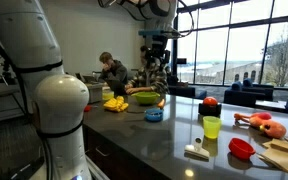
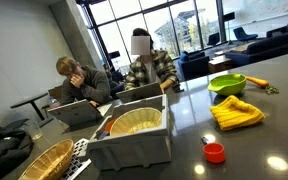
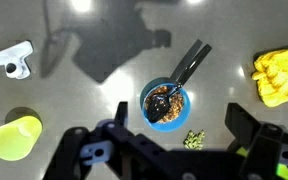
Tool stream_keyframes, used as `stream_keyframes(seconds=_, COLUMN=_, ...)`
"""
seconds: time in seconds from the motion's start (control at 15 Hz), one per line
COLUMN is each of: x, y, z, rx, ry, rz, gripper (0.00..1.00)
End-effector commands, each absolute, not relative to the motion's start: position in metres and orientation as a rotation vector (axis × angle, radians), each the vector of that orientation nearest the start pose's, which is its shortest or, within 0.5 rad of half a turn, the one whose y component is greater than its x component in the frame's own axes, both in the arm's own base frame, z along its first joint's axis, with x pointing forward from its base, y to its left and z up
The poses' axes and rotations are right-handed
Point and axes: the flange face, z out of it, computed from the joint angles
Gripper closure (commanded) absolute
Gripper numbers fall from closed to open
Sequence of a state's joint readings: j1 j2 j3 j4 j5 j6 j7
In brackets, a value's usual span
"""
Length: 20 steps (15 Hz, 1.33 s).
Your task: Move the toy to the front.
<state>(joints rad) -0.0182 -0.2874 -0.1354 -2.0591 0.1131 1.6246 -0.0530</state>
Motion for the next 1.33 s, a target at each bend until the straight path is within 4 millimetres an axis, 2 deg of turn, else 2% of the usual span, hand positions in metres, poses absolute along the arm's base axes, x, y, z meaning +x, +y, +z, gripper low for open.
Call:
stream_keyframes(seconds=0.0, x=0.45, y=-0.064, z=0.545, rx=-2.966, ry=0.158, rz=0.199, gripper=0.0)
stream_keyframes(seconds=0.87, x=0.45, y=-0.064, z=0.545, rx=-2.966, ry=0.158, rz=0.199, gripper=0.0)
stream_keyframes(seconds=0.93, x=0.454, y=-0.073, z=0.544, rx=-2.982, ry=0.191, rz=0.178, gripper=0.0)
stream_keyframes(seconds=1.07, x=0.459, y=-0.113, z=0.55, rx=-2.985, ry=0.339, rz=0.049, gripper=0.0)
stream_keyframes(seconds=1.27, x=0.453, y=-0.199, z=0.564, rx=-2.946, ry=0.552, rz=-0.131, gripper=0.0)
